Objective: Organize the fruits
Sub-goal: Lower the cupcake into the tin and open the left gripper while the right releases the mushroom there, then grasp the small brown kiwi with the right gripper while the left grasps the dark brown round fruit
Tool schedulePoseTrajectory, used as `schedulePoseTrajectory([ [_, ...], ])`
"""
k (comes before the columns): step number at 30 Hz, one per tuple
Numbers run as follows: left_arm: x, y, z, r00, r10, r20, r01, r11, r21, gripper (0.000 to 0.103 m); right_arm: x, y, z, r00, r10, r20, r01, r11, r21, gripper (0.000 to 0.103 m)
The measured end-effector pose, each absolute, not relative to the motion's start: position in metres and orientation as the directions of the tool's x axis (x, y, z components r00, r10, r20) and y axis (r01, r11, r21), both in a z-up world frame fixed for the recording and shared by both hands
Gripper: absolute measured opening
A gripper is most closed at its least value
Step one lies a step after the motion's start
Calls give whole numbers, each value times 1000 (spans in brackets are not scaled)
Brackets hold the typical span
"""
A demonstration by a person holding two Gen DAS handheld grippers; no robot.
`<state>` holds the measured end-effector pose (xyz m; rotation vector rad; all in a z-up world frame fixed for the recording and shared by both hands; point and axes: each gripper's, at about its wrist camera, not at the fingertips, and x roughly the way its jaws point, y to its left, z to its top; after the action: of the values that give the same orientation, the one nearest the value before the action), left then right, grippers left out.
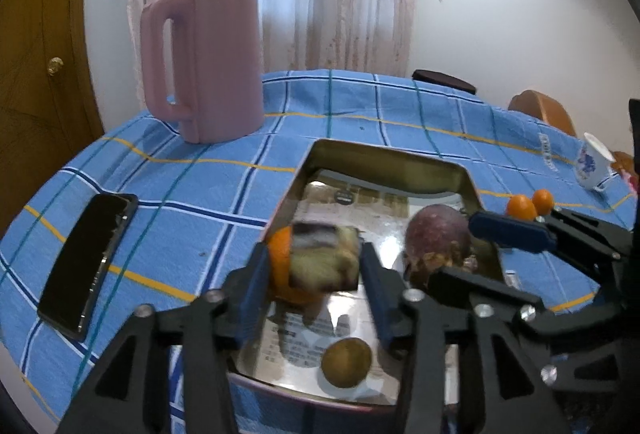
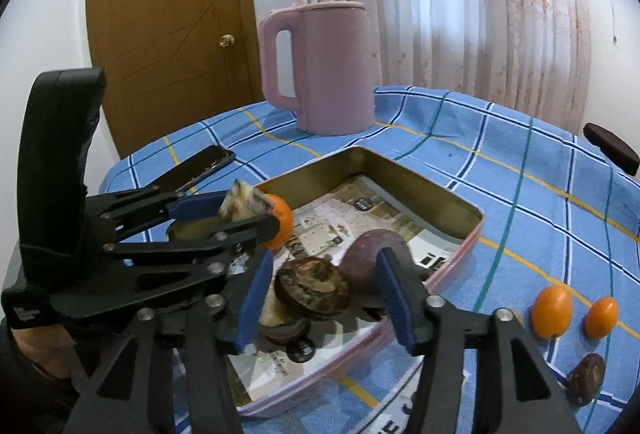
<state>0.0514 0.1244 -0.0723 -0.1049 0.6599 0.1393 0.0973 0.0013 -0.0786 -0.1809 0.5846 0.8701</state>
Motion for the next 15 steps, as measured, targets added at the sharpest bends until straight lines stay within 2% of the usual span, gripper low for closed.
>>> schedulePoseTrajectory([
  [1,50,124,-71,784,79,-615,-152,986,-67,67,97,-2,-77,507,671,-541,-761,643,85,59],
  [2,48,123,-70,790,63,-610,-143,986,-83,71,96,-7,-75,514,675,-530,-759,645,86,60],
  [4,44,119,-65,803,65,-592,-137,987,-77,93,93,-21,-68,546,669,-504,-743,665,77,65],
  [5,42,115,-63,810,95,-579,-151,987,-49,100,92,-26,-66,559,663,-499,-736,673,70,65],
  [6,39,113,-60,819,126,-559,-168,986,-25,103,92,-35,-64,579,650,-493,-723,688,58,65],
  [12,38,121,-55,822,173,-542,-226,974,-32,103,110,-85,-62,672,513,-533,-598,802,18,65],
  [15,42,124,-58,812,182,-554,-245,969,-41,103,124,-96,-67,668,479,-570,-555,831,49,65],
])
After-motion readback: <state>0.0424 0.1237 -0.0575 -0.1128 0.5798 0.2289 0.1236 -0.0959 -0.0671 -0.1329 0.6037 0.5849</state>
